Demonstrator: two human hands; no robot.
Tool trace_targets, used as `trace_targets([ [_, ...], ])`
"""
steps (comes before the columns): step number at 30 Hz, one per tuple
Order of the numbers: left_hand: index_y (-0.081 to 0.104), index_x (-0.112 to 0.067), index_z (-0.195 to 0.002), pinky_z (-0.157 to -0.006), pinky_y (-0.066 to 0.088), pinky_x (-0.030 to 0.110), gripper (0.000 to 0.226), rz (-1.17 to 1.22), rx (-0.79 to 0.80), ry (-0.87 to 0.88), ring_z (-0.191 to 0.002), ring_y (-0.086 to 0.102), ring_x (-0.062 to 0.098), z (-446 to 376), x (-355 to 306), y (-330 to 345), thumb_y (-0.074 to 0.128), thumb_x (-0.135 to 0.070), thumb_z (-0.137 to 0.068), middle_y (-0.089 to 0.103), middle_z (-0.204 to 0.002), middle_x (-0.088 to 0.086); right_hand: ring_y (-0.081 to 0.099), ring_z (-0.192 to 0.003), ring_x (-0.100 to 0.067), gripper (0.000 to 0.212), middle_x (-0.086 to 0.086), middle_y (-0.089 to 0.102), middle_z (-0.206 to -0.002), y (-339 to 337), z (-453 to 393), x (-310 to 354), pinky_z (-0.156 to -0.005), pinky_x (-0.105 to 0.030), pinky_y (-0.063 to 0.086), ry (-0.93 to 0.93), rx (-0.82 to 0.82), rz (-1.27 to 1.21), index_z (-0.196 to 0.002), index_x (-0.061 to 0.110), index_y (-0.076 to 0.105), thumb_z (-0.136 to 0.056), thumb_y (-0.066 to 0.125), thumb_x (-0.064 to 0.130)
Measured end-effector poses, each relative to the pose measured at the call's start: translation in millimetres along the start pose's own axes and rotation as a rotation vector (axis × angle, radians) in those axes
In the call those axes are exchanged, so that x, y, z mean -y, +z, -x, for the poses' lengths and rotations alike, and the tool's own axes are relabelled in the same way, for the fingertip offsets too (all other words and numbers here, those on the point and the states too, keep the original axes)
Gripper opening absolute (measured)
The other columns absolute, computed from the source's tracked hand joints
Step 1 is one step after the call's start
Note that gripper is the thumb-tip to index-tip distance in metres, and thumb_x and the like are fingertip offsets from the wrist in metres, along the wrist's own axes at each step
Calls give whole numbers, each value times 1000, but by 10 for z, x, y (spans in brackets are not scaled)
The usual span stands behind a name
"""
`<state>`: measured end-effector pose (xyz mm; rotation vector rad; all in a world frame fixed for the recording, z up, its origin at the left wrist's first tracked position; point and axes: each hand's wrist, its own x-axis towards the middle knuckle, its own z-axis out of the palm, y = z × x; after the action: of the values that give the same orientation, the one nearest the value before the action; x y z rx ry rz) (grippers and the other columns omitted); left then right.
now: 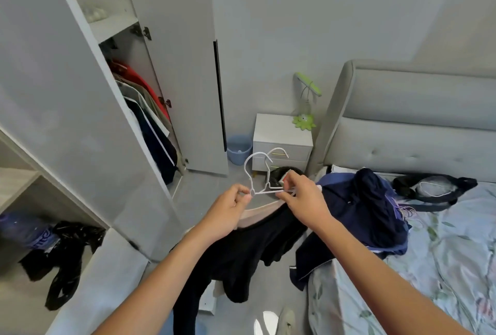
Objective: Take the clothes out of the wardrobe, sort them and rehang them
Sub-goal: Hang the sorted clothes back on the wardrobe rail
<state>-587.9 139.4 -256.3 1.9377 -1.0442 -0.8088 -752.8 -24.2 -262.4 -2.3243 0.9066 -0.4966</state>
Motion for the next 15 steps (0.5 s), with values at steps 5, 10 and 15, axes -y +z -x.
trace_targets([
  [5, 72, -26, -84, -65, 38, 32, 35, -15, 12, -137, -60, 46, 11, -606, -171, 137, 50, -39, -108, 48, -59, -13, 50, -82, -15, 35, 10, 57, -79, -34, -604, -384, -70, -38, 44, -13, -21, 30, -76, 31, 45, -87, 78, 30],
  [10, 59, -23, -74, -60, 32, 28, 36, 47, -96, -158, -55, 36, 6, -1054, -356, 227, 54, -38, -107, 39, -60, -12, 45, -94, -16, 26, 9, 50, -94, -66, -1191, -713, -84, -38, 47, -68, -112, 0, -75, 25, 57, -83, 81, 29],
  [15, 58, -21, -73, -66, 33, 29, 37, 111, -206, -178, -64, 40, 11, -1448, -447, 186, 57, -38, -106, 42, -68, -4, 50, -94, -12, 14, 10, 53, -94, -9, -1659, -688, -83, -32, 47, -86, -121, -39, -90, 22, 76, -89, 79, 36],
])
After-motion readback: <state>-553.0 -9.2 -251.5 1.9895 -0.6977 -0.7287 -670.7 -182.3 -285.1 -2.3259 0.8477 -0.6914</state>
